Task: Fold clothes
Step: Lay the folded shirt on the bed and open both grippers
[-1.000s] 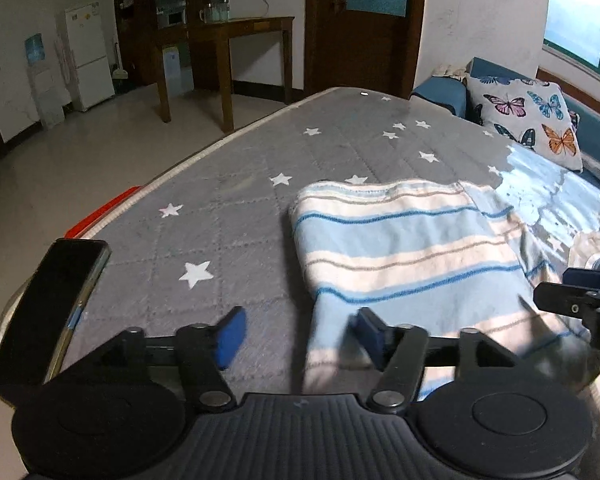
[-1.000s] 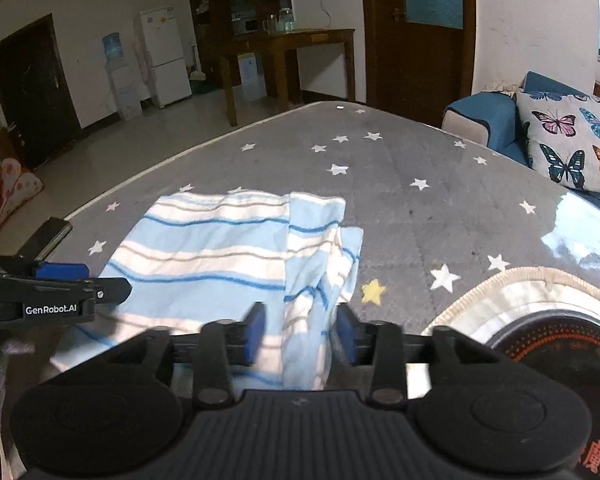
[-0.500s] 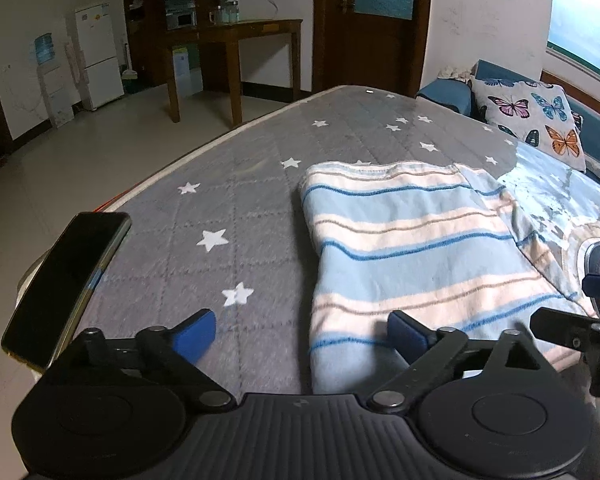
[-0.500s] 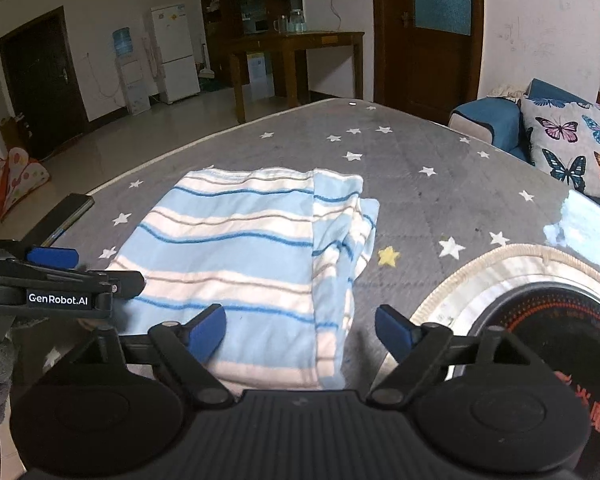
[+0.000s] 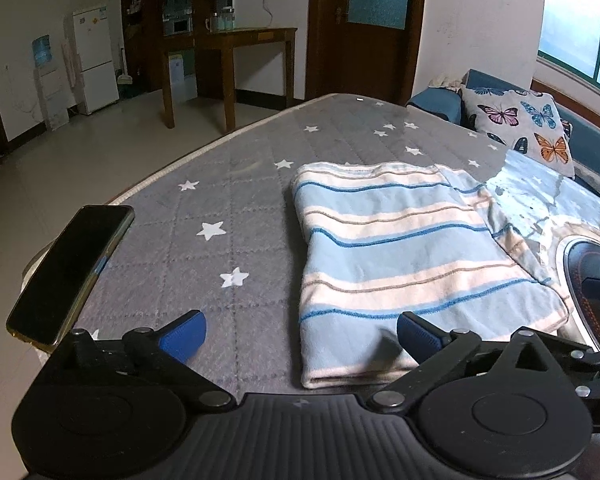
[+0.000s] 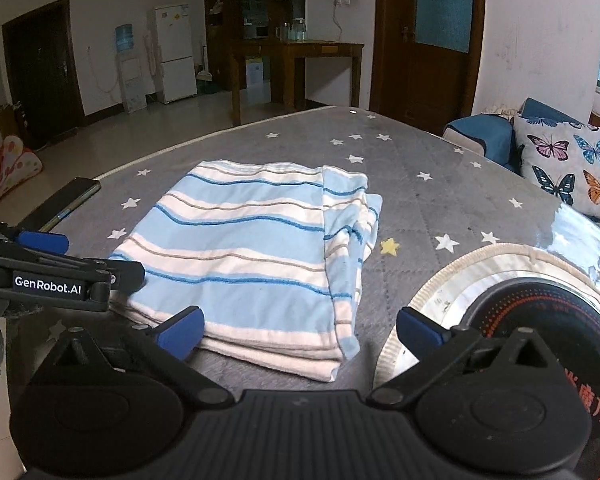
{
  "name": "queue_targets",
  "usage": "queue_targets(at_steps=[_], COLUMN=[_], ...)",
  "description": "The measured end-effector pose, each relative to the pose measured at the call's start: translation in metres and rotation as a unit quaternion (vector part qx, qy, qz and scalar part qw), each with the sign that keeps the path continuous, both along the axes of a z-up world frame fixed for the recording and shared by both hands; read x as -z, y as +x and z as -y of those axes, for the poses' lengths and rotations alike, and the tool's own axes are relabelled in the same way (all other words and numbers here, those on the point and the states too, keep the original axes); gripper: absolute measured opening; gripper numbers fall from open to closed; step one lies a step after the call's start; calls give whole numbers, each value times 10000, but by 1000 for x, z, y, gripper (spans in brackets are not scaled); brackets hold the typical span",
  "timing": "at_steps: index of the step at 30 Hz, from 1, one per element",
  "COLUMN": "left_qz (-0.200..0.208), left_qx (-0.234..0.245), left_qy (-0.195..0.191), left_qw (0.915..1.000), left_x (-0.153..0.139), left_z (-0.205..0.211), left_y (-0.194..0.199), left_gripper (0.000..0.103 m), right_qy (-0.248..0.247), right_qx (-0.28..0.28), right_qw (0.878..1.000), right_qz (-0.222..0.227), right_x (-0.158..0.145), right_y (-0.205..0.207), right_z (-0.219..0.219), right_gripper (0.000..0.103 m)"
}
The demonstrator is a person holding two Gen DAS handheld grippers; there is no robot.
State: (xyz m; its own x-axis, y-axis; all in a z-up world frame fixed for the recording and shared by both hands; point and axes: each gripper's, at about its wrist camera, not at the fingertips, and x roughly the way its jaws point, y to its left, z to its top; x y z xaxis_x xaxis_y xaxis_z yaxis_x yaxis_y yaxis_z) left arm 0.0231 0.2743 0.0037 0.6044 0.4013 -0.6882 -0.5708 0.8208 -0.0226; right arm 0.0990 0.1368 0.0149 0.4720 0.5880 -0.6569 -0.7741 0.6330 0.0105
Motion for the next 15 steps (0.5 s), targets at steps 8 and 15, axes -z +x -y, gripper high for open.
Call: queue_targets(at_steps=[8, 15], left_qz=[-75, -138], left_qx=[-10, -16], left_qy=[-9, -16], left_qw=[10000, 9999], left_x=[3, 6], left_z=[7, 16], left_y=[-9, -17], left_gripper=[103, 103], right_qy=[9, -22], right_qx=[-1, 33], right_qw=[10000, 10000], right_qz=[-26, -71], right_x=[1, 5], right_y=[-10, -18], right_z=[5, 11], right_gripper=[103, 103])
